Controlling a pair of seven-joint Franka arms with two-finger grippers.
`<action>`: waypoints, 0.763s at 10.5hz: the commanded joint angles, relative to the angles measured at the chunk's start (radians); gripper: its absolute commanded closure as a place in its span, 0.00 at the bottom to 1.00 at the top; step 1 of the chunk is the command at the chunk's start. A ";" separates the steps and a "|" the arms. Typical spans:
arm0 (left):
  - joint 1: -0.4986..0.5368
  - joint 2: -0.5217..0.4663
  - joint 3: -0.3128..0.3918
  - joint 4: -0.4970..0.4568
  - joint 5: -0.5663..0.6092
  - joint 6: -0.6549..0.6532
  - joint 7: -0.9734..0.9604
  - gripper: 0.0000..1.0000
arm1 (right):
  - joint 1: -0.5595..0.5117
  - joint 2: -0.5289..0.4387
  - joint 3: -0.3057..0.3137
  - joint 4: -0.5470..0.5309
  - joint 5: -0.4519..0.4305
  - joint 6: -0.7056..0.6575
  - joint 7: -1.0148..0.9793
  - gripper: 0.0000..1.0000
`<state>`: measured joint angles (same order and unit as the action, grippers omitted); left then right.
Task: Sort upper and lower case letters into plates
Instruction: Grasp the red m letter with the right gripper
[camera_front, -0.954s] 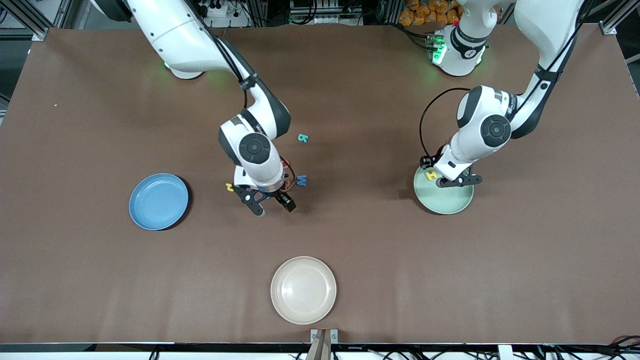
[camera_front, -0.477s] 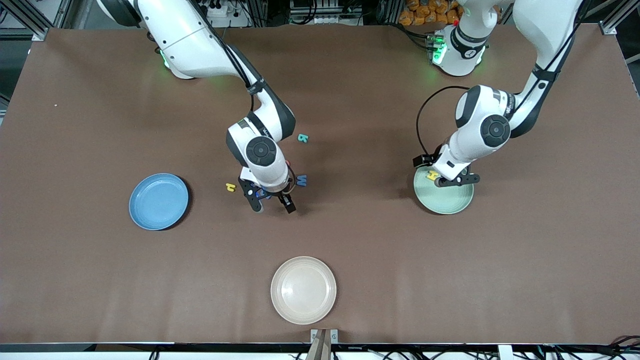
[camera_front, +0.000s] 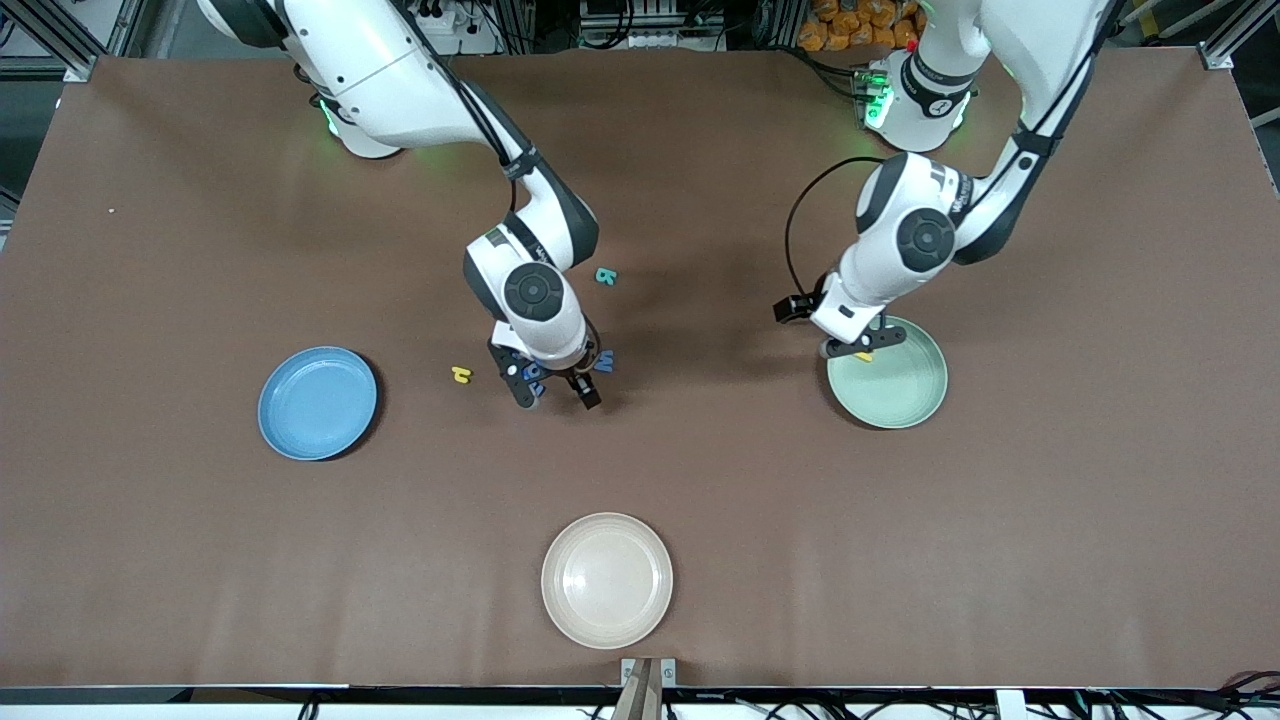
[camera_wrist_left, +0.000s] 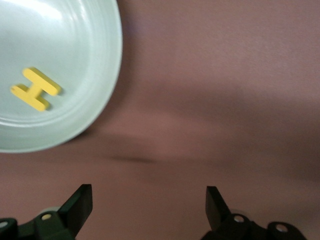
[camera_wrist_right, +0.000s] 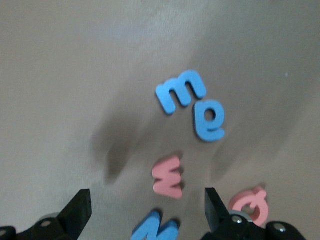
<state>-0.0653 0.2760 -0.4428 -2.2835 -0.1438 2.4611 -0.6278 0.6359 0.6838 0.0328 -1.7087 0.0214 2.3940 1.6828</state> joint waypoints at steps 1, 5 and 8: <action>-0.066 0.005 0.006 0.030 -0.011 0.004 -0.148 0.00 | 0.021 -0.038 0.009 -0.060 -0.003 0.051 0.015 0.00; -0.074 0.005 0.006 0.042 -0.011 0.004 -0.181 0.00 | 0.013 -0.049 0.013 -0.117 -0.049 0.109 0.014 0.00; -0.076 0.005 0.006 0.042 -0.011 0.004 -0.182 0.00 | 0.005 -0.050 0.013 -0.140 -0.060 0.109 0.012 0.00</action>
<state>-0.1364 0.2765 -0.4384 -2.2492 -0.1439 2.4621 -0.7936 0.6515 0.6781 0.0411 -1.7942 -0.0099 2.4945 1.6827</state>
